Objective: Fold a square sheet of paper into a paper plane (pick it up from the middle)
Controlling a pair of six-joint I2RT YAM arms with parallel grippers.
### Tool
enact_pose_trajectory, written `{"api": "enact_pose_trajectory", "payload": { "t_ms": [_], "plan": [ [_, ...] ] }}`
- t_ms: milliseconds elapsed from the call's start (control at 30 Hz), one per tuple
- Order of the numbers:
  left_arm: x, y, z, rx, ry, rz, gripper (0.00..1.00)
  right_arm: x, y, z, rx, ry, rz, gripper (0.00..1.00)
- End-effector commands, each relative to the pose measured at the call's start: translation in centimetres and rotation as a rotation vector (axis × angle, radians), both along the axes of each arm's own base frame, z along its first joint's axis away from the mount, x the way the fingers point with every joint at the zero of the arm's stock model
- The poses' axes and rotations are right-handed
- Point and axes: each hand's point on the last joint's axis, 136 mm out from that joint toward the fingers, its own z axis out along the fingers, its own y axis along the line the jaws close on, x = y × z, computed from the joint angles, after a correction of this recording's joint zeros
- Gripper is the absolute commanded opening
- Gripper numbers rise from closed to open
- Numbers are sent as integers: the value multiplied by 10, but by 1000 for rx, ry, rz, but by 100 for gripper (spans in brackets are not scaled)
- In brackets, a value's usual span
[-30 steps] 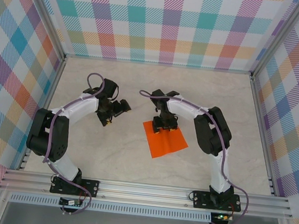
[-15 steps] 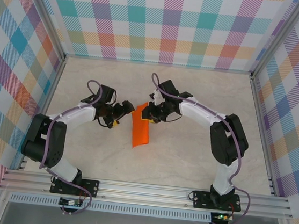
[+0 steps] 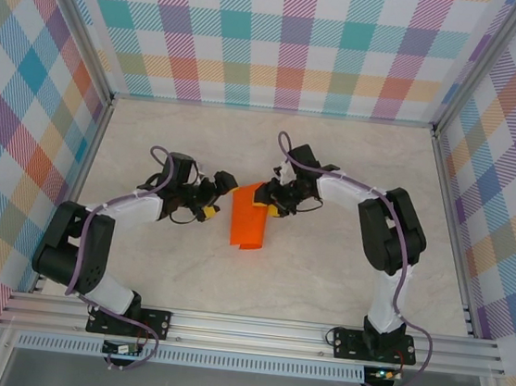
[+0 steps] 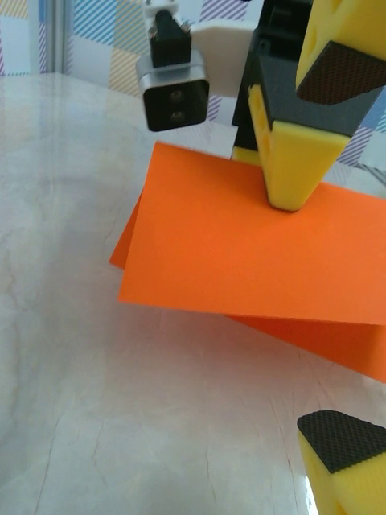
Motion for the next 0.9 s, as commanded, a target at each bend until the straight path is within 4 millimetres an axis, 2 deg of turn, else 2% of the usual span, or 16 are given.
{"api": "enact_pose_trajectory", "payload": {
  "t_ms": [0, 100, 267, 433, 567, 800, 867],
  "plan": [
    [-10, -17, -2, -73, 2, -72, 100, 0, -13, -11, -37, -1, -6, 47],
    [-18, -24, -8, -104, 15, -101, 97, 1, -13, -8, -5, 7, -15, 47],
    [-22, -34, -15, -145, 33, -134, 84, 2, -11, -4, 51, 20, -24, 48],
    [-22, -44, -20, -176, 41, -169, 65, 3, -12, 2, 102, 26, -35, 49],
    [-21, -48, -21, -194, 33, -189, 54, 4, -13, 3, 123, 33, -39, 49],
    [-16, -54, -13, -220, -11, -213, 28, 7, -19, 6, 109, 17, -45, 51],
    [-15, -59, -9, -225, -25, -238, 19, 10, -24, 8, 92, 2, -55, 54]
  ]
}}
